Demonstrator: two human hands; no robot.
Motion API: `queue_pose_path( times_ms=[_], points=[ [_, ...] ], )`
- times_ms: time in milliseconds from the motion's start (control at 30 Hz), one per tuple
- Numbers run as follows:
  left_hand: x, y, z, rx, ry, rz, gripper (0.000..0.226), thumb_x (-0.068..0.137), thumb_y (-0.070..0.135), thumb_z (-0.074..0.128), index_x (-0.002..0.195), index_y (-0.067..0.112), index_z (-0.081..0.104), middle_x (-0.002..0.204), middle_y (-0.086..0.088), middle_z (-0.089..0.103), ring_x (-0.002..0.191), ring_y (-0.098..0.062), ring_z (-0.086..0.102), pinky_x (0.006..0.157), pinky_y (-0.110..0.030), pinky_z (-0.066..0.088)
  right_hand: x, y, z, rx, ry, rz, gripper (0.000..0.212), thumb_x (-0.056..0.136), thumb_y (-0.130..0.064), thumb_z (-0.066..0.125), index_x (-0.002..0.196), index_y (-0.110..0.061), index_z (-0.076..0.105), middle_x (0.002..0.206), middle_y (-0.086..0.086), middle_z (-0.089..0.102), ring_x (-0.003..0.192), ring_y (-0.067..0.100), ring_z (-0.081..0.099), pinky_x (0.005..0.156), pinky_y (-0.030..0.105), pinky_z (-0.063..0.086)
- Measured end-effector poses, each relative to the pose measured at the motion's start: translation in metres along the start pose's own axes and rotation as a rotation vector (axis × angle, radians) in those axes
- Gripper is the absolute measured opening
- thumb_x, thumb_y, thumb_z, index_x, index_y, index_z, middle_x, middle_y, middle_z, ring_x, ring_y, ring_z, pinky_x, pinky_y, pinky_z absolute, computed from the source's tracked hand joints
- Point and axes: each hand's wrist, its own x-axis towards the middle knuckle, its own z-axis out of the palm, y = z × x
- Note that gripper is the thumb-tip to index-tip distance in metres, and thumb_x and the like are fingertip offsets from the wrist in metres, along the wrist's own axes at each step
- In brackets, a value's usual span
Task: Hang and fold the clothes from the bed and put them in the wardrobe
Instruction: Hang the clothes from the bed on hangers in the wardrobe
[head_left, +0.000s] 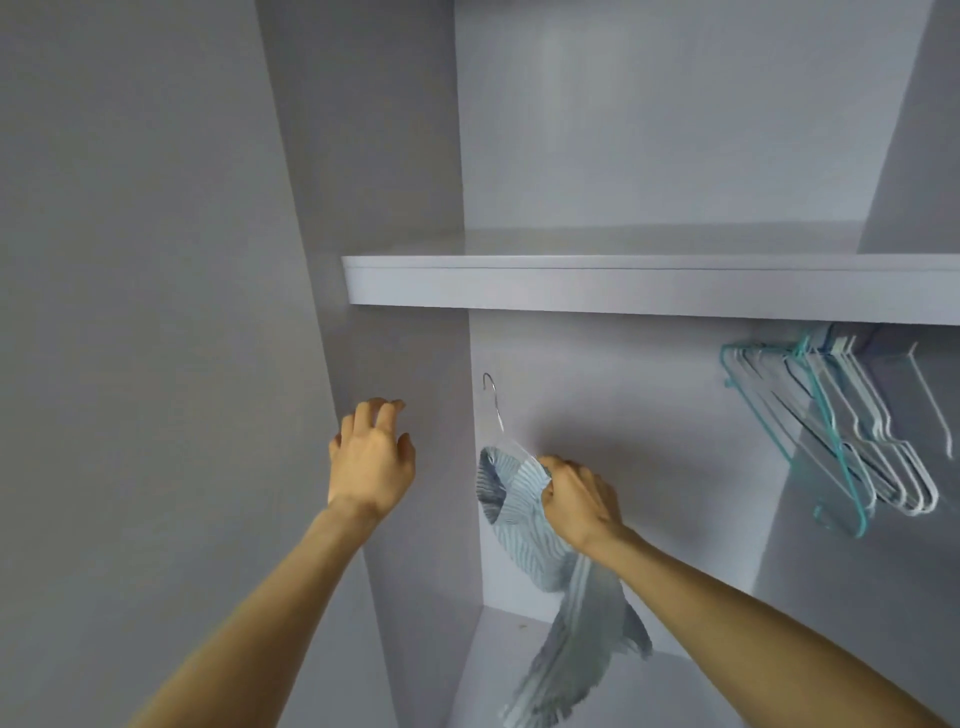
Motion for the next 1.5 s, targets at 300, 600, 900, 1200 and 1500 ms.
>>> queue_pose_path(
  times_ms=[300,600,900,1200,1500],
  points=[
    [0.087,0.011,-0.013,0.134,0.147,0.2,0.064,0.092,0.016,0.048,0.149,0.021,0.02,0.157,-0.007,0.011,0.142,-0.03,0.011,0.104,-0.048,0.029,0.066,-0.038,0.01,-0.01,0.159,-0.032,0.063,0.093,-0.005,0.039,0.15,-0.02,0.016,0.131,0.008,0.043,0.109,0.031,0.057,0.083,0.034,0.044],
    [0.149,-0.022,0.035,0.222,0.363,0.406,0.097,0.075,0.007,0.062,0.15,0.024,0.004,0.158,-0.015,0.004,0.145,-0.039,0.003,0.112,-0.055,0.018,0.158,-0.065,0.043,0.009,0.26,-0.053,0.062,0.093,-0.007,0.041,0.149,-0.016,0.017,0.136,0.013,0.039,0.112,0.034,0.055,0.084,0.038,0.044],
    [0.158,-0.042,0.035,0.222,0.379,0.483,0.094,0.072,0.001,0.058,0.151,0.018,0.01,0.158,-0.015,0.001,0.145,-0.04,0.001,0.114,-0.05,0.019,0.193,-0.093,0.078,0.095,0.194,0.009,0.046,0.091,-0.006,0.048,0.134,-0.006,0.033,0.133,0.015,0.041,0.112,0.036,0.055,0.083,0.039,0.046],
    [0.142,-0.032,0.024,0.228,0.273,0.417,0.091,0.079,0.007,0.055,0.152,0.021,0.003,0.159,-0.013,-0.006,0.146,-0.036,-0.004,0.114,-0.046,0.02,0.179,-0.079,0.091,0.127,0.012,-0.242,0.056,0.098,-0.026,0.036,0.15,-0.017,0.015,0.144,0.011,0.032,0.129,0.033,0.037,0.1,0.043,0.037],
    [0.048,-0.026,0.004,0.279,0.041,0.314,0.077,0.087,0.01,0.051,0.152,0.023,0.012,0.159,-0.014,0.004,0.146,-0.034,0.002,0.116,-0.051,0.016,0.094,-0.06,0.044,0.124,0.019,-0.411,0.049,0.095,-0.021,0.038,0.143,-0.015,0.034,0.146,0.006,0.032,0.13,0.028,0.037,0.102,0.036,0.036]
  ],
)
